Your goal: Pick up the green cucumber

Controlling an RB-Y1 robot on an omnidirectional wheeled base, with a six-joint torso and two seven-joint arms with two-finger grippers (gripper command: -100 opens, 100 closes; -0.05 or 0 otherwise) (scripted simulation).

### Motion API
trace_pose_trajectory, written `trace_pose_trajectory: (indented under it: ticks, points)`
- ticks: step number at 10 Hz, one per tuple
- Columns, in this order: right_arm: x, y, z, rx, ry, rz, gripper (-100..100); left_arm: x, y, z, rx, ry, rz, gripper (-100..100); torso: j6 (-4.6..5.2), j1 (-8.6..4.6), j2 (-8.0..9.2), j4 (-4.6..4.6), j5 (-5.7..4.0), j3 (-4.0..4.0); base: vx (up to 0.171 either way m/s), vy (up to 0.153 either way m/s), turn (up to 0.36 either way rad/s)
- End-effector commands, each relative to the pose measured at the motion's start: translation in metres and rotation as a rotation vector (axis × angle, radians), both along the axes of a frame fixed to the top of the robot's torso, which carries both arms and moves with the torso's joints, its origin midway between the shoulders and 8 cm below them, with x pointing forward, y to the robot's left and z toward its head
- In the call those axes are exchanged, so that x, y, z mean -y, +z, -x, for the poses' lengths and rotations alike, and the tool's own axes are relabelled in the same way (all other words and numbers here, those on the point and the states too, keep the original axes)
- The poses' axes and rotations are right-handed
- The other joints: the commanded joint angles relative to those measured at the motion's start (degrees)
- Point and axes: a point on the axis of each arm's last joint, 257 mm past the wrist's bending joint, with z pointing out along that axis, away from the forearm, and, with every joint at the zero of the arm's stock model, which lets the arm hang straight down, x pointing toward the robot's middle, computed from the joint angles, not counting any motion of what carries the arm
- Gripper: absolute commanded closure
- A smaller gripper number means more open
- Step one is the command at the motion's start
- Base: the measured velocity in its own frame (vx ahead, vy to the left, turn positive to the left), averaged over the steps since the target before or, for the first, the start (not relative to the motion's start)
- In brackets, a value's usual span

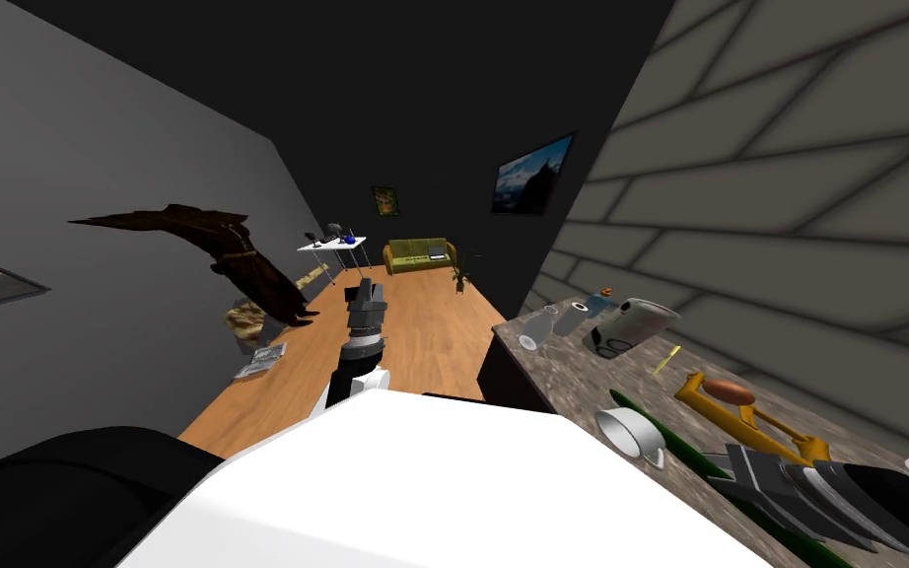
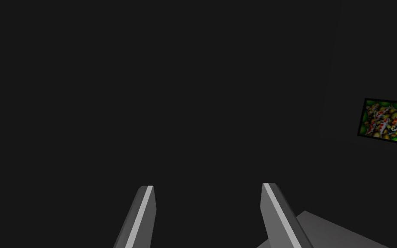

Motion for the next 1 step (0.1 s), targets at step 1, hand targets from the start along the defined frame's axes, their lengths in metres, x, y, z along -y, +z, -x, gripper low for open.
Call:
trace_pose_trajectory:
  ticks: [1]
  points:
    - [0.0000, 0.0000, 0.0000, 0.000, 0.000, 0.000, 0, 0.0000, 0.0000, 0.0000, 0.000, 0.000, 0.000, 0, 0.00, 0.00, 0.00, 0.00, 0.00, 0.00, 0.005, 0.005, 0.005]
